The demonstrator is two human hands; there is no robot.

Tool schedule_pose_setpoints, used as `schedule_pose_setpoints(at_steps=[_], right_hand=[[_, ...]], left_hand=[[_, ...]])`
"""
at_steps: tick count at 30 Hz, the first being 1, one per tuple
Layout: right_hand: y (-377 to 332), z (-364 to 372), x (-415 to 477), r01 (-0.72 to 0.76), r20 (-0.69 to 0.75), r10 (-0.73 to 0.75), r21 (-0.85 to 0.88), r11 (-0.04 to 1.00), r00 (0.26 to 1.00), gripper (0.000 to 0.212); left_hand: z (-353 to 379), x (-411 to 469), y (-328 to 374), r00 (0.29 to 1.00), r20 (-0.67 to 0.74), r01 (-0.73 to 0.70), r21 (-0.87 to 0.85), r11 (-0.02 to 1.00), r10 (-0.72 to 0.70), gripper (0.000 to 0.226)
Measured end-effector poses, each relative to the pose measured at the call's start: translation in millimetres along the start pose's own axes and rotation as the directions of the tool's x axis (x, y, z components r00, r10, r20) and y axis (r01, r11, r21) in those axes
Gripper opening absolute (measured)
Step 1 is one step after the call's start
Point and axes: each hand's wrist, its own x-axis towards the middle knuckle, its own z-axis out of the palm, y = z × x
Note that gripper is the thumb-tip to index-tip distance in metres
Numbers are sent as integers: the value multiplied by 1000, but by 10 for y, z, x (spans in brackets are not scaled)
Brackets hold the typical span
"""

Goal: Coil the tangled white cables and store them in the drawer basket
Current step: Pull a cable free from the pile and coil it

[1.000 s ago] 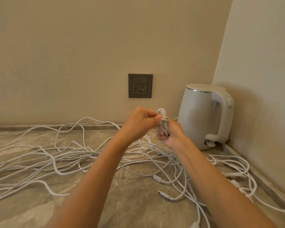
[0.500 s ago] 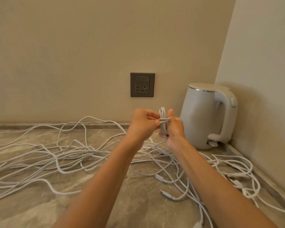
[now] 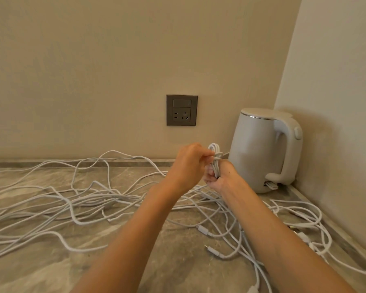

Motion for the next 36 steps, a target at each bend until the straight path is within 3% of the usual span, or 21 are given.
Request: schedule_pose_setpoints(at_steps=[8,13,17,23,29,36], right_hand=[[-63,56,-128,165,-20,-173,-202,965,985,42],[-35,83,-156,358,-50,-402,-367,859,914,42],[-5,87,-152,416,-55,-483,-430,802,874,42],[20,105,-172,425,-49,-500,-460,780,864,45],[29,155,-178,416,-58,-498,-471,778,865,46],[-30,125,-164,346,-52,-421,-486,803,906,43]], left_hand=[[-50,27,-96,998,45,48,-45,998,-45,24],[-70,42,-99,984,70,166,-34,985,-164,27],[-86,46,-56,974,119,195,-18,981,-192,29],[-148,44,-29,955,136,261,34,965,-263,40],[-179,52,-52,936,166,306,58,950,-311,35],[-228,43,-54,948,201,253,5,968,-248,42]])
